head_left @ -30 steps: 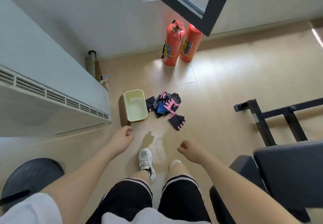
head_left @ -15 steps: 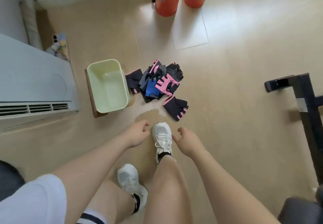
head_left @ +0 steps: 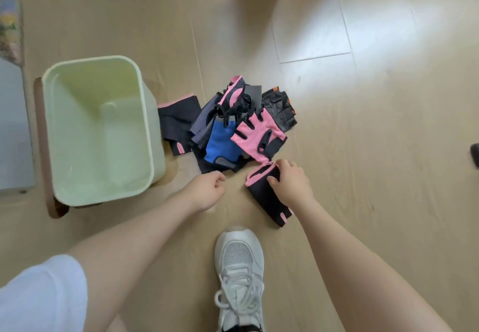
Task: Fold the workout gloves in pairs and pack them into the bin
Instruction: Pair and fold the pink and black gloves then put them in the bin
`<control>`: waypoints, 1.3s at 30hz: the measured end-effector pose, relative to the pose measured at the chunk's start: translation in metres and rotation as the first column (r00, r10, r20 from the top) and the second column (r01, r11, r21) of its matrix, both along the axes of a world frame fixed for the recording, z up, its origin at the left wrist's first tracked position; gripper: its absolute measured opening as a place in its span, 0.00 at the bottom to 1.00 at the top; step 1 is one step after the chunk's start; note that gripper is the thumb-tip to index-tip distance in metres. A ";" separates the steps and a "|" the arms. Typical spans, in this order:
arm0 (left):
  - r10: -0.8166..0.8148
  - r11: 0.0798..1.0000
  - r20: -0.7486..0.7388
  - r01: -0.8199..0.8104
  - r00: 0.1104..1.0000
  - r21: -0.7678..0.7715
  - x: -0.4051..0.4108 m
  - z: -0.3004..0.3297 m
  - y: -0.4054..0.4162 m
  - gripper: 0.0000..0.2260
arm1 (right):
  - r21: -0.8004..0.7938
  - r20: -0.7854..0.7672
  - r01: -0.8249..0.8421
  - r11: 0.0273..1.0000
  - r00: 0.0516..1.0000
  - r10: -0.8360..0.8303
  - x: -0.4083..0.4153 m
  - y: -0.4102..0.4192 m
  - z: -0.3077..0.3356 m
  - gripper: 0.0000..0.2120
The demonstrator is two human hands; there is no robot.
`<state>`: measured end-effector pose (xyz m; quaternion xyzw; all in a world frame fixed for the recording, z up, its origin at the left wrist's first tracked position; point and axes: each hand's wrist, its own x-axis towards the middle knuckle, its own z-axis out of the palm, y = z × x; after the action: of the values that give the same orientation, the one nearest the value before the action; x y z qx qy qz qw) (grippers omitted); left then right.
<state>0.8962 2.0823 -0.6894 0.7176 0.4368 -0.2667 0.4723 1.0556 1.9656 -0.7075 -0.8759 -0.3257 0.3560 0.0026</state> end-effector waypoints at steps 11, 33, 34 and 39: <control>0.306 0.933 0.224 -0.245 0.925 -0.265 0.020 0.017 -0.027 0.09 | 0.406 -0.373 0.451 0.795 0.876 -0.306 -0.017 -0.006 0.033 0.05; 0.482 0.831 0.392 -0.551 0.784 0.079 -0.014 0.067 0.030 0.10 | 0.361 -0.402 0.652 0.667 0.754 -0.519 -0.024 0.029 0.029 0.12; 0.475 0.834 0.386 -0.544 0.791 0.089 -0.016 0.064 0.029 0.10 | 0.326 -0.371 0.655 0.682 0.752 -0.545 -0.016 0.031 0.020 0.14; 0.433 0.843 0.389 -0.518 0.813 0.146 -0.018 0.059 0.032 0.10 | 0.554 -0.281 0.417 0.721 0.908 -0.310 0.001 0.064 0.023 0.18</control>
<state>0.8781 2.1142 -0.6305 0.6721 0.5443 0.0451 0.4999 1.0571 2.0293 -0.6841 -0.8422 -0.2415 0.2987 0.3784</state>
